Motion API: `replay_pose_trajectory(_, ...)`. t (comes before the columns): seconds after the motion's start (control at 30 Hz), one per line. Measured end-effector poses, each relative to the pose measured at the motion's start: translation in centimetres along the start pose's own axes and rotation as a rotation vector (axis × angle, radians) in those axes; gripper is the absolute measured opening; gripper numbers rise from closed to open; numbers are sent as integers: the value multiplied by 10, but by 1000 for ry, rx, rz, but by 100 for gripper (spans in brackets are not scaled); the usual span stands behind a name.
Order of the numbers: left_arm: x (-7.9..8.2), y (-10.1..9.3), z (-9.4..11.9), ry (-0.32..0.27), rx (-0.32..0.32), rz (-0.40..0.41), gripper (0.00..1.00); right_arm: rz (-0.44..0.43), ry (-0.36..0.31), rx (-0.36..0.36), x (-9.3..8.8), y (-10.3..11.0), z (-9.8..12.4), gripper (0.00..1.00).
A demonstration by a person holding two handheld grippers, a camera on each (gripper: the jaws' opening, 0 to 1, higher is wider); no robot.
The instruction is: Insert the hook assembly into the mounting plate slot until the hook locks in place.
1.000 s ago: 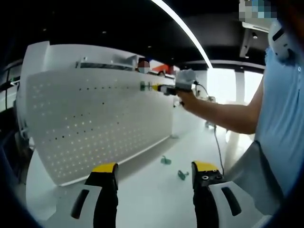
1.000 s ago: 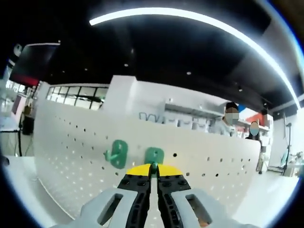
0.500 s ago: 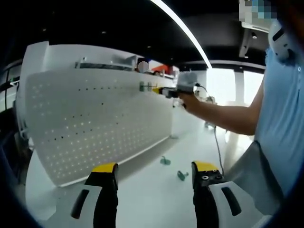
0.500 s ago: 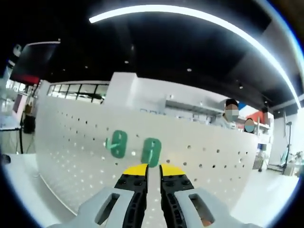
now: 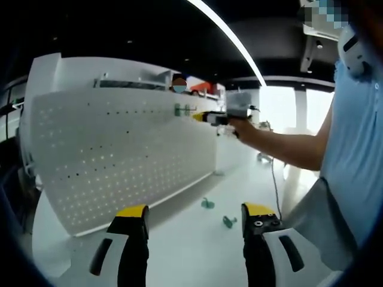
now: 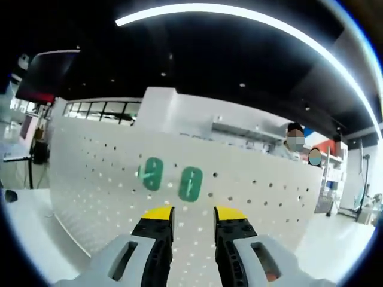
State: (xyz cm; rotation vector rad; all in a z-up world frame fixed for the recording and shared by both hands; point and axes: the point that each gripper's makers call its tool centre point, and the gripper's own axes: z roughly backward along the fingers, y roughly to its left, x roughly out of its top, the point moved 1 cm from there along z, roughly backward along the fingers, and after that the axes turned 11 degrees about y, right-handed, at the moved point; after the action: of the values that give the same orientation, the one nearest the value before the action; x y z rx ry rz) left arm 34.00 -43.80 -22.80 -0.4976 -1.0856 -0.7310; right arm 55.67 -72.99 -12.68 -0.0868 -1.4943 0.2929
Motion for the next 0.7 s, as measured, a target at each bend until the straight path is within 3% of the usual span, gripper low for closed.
replay_pose_trajectory(0.7, 4, -4, 1, -11, 0, -8, 64, 12, 33, 39, -16, 4, 25, 35)
